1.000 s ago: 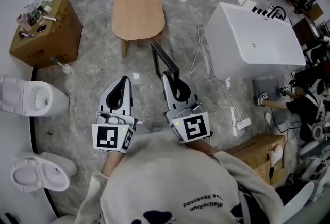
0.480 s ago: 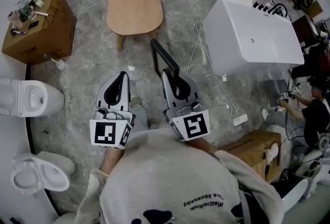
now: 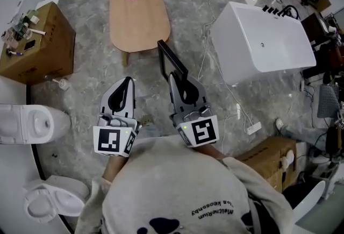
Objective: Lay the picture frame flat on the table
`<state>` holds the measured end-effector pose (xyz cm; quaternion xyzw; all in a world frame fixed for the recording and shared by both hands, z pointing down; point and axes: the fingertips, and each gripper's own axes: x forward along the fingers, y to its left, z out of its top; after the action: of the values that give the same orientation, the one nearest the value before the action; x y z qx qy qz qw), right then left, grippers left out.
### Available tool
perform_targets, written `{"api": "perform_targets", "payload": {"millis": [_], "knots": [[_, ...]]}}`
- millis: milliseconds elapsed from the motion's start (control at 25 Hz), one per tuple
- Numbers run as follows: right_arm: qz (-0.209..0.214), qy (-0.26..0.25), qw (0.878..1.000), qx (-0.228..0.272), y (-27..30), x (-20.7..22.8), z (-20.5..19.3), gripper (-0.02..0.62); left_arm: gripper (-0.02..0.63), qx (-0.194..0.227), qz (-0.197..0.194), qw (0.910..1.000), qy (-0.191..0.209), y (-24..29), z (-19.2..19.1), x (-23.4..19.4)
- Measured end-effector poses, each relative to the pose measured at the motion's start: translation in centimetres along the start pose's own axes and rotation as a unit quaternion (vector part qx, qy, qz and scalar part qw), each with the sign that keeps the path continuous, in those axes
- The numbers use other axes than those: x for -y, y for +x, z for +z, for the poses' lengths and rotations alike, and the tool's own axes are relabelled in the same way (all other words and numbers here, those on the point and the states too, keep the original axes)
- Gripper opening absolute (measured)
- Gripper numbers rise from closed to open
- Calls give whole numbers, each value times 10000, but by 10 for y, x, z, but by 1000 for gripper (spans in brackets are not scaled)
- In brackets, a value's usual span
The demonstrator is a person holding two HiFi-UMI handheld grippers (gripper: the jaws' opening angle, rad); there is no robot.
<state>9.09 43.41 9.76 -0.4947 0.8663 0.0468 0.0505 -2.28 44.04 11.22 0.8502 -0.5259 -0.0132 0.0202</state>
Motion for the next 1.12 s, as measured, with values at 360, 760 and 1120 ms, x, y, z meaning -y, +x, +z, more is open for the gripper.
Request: {"api": "perform_targets", "payload": {"millis": [360,760,1120], "knots": [[-257,-60,9996,-103,46,-5,-13,35,8,-6,-311,9994,-128,33,-5,-44],[-428,-41,9988,-236,63,9,-24,35,8,-107,-340,9989,-292,53,-16,-63],[-254,82,9995,-154,114,34,-35,35,8,-120,-267,9992,-274,98,-23,-87]]}}
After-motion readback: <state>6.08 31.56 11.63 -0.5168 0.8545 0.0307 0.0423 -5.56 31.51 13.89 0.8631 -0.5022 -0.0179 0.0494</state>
